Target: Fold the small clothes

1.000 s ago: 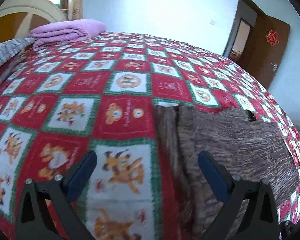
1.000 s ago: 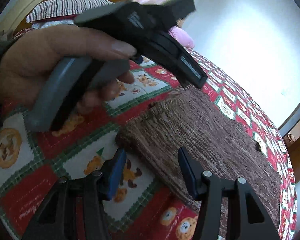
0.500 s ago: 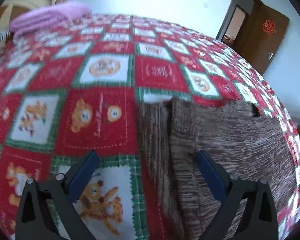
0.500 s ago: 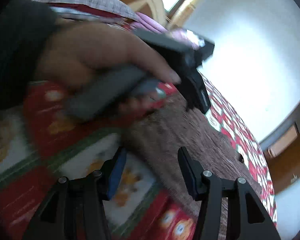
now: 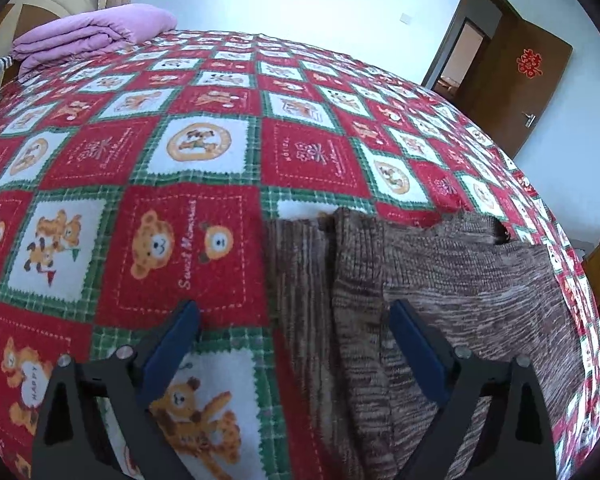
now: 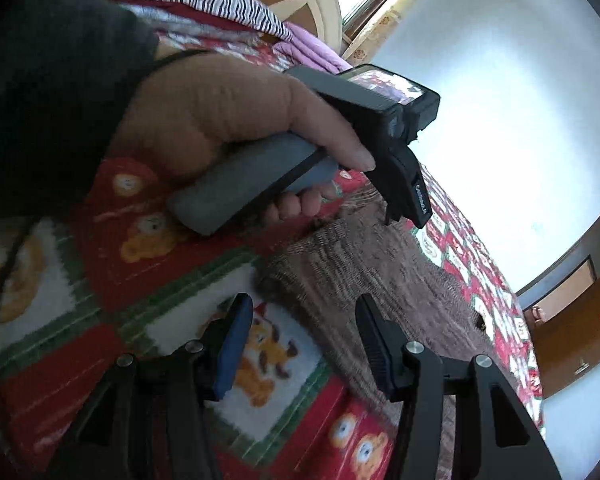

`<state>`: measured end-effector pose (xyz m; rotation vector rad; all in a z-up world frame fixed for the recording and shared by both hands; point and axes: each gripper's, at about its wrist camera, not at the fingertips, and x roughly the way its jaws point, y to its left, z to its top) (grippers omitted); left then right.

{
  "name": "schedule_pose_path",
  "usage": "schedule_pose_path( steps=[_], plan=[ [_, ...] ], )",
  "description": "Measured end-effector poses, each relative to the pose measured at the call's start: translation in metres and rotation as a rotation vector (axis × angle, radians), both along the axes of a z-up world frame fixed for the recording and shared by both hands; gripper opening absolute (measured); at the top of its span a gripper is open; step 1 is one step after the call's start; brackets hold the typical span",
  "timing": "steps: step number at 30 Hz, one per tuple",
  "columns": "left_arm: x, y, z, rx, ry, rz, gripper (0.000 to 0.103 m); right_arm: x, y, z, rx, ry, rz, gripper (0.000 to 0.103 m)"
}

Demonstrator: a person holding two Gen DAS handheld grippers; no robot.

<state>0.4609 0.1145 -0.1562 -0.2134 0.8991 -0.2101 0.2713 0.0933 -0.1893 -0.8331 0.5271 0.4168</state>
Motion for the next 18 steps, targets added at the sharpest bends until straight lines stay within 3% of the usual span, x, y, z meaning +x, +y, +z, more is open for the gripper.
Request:
schedule_pose_path(
  steps=[3,4,5,6,7,10,11,13,14,15,18],
  plan=[
    [0.002,0.0,0.0,-0.005,-0.002,-0.007,0.09,0.006,0.002,-0.001,-0.01,-0.006,0.003,0.054],
    [0.001,-0.001,0.0,-0.014,-0.011,-0.019,0.083,0.008,0.002,-0.002,-0.007,-0.002,0.001,0.049],
    [0.001,-0.002,-0.001,-0.009,-0.011,-0.024,0.081,0.01,0.002,-0.003,0.0,0.009,0.002,0.041],
    [0.0,-0.003,-0.001,-0.006,-0.015,-0.026,0.081,0.008,0.004,-0.003,0.004,0.033,0.012,0.018],
    [0.0,-0.004,0.0,-0.005,-0.02,-0.031,0.075,0.008,0.006,-0.007,-0.005,0.052,0.03,0.013],
    [-0.001,-0.005,0.0,-0.011,-0.02,-0.044,0.059,-0.002,0.013,-0.012,-0.044,0.01,0.044,0.011],
    [-0.001,-0.005,0.0,-0.017,-0.022,-0.045,0.044,-0.002,0.012,-0.012,-0.035,0.016,0.043,0.01],
    [0.0,-0.002,0.0,-0.036,-0.009,-0.039,0.026,0.001,0.007,-0.007,0.004,0.039,0.041,0.009],
    [0.0,-0.001,0.0,-0.052,-0.006,-0.04,0.012,0.002,0.004,-0.004,0.026,0.048,0.039,0.009],
    [0.0,0.0,0.001,-0.08,-0.002,-0.051,0.011,0.002,0.0,0.0,0.052,0.058,0.038,0.008],
    [-0.001,-0.004,0.005,-0.06,0.005,-0.041,0.01,0.002,-0.011,0.011,0.119,0.07,0.036,0.008]
  ],
)
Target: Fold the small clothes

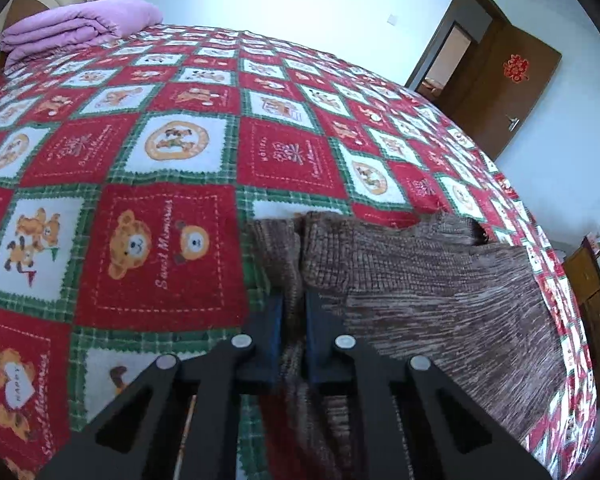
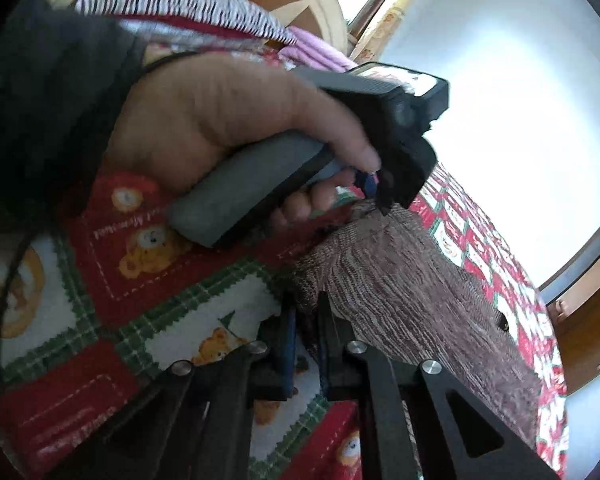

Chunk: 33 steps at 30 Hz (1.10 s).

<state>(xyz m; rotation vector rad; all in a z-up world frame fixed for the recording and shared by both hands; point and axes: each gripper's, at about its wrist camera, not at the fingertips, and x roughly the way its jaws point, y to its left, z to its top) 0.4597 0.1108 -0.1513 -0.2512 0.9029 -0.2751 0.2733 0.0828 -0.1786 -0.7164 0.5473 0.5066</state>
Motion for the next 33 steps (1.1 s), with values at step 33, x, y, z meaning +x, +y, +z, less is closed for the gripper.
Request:
schedule_pose_path(
  steps=[33],
  plan=[
    [-0.008,-0.113,0.107,-0.069,-0.113,-0.066,0.007,0.006,-0.189,0.076,0.575,0.148,-0.212,0.003]
  ],
)
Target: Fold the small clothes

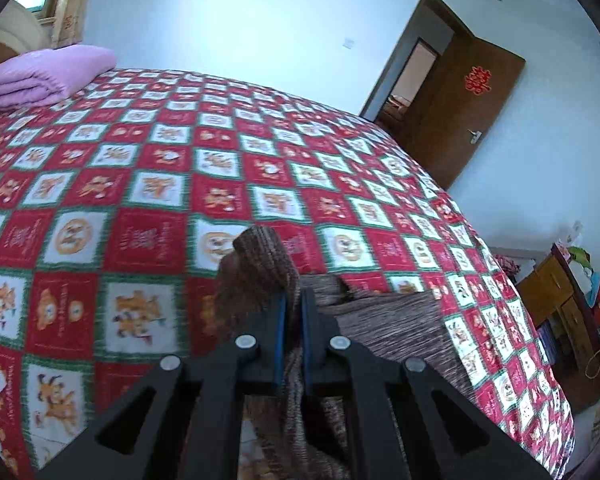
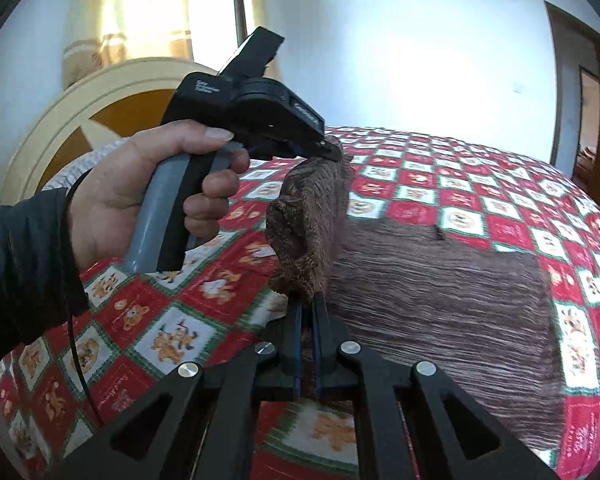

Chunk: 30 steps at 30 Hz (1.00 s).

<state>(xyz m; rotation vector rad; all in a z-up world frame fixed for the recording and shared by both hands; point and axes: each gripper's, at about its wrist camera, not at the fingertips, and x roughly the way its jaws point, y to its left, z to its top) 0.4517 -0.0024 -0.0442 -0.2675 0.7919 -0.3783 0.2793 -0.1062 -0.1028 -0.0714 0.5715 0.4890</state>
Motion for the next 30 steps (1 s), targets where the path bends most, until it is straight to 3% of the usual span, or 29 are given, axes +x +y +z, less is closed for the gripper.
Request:
schedule_pose_path(
  steps=[16,30],
  plan=[
    [0.015,-0.111,0.002,0.03,-0.012,-0.143,0.006,0.007,-0.105,0.004,0.099,0.092,-0.132,0.003],
    [0.015,-0.196,-0.016,0.071,-0.006,-0.278,0.006,-0.001,-0.177,-0.023,0.128,0.198,-0.251,0.003]
  ],
)
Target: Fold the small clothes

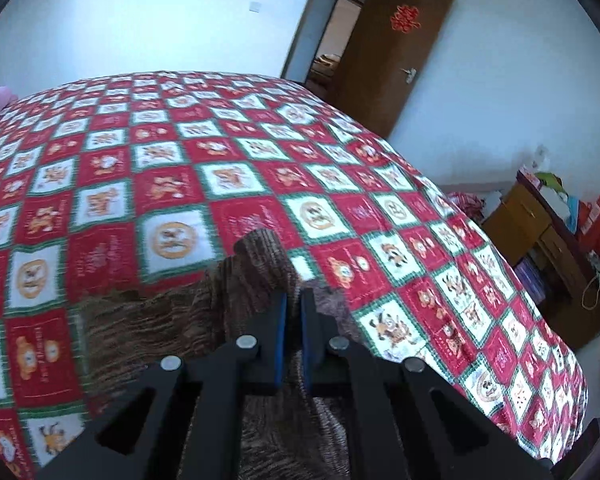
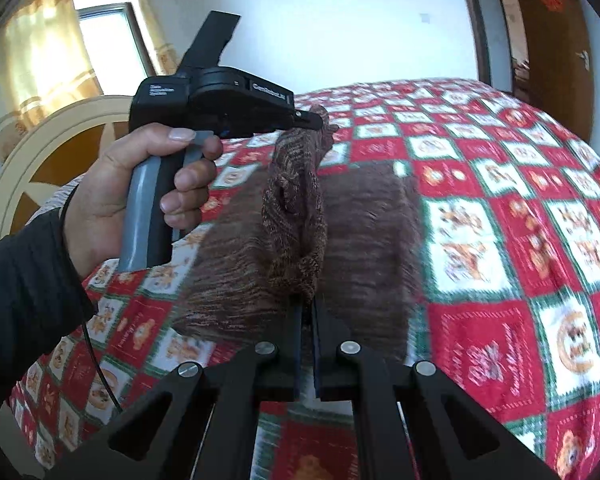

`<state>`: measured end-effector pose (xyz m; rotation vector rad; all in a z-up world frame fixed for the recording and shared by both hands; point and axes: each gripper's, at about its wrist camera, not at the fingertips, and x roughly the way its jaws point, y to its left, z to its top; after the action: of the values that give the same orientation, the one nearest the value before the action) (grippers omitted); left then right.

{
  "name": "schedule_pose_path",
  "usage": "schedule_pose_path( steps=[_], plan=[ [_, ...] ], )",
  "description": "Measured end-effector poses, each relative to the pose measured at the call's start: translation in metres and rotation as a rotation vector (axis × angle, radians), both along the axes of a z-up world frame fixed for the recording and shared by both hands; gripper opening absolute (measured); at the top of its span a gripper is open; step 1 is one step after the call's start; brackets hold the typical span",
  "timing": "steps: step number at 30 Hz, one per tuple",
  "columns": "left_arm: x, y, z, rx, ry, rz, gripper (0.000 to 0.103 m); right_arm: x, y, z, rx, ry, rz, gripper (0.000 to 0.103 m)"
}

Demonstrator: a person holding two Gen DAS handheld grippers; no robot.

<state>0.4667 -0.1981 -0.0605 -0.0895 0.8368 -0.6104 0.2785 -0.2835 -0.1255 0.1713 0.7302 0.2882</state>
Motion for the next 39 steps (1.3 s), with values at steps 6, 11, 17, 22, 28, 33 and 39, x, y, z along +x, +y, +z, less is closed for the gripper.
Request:
schedule_pose_path(
  steps=[6,11,17,22,28,33,39],
  plan=[
    [-0.008,-0.044,-0.012,0.066,-0.008,-0.068,0.006,-0.002,-0.021,-0.022,0.035,0.069,-0.027,0.003],
    [-0.01,-0.069,-0.029,0.145,-0.028,-0.08,0.006,0.001,-0.036,-0.045,0.093,0.122,-0.051,0.003],
    [-0.043,-0.059,-0.02,0.155,-0.099,-0.107,0.039,0.0,-0.046,-0.052,0.139,0.152,-0.045,0.003],
    [-0.082,-0.01,-0.019,0.229,-0.208,-0.044,0.079,-0.004,-0.048,-0.052,0.152,0.14,-0.018,0.004],
    [-0.115,0.063,-0.048,0.286,-0.218,0.059,0.085,-0.019,-0.061,-0.034,0.083,0.049,-0.117,0.063],
    [-0.116,0.079,-0.066,0.224,-0.165,0.085,0.097,0.011,-0.062,-0.009,0.121,0.011,-0.148,0.066],
    [-0.109,0.083,-0.08,0.146,-0.082,0.085,0.1,0.091,-0.042,-0.008,0.101,0.085,-0.092,0.05]
  ],
)
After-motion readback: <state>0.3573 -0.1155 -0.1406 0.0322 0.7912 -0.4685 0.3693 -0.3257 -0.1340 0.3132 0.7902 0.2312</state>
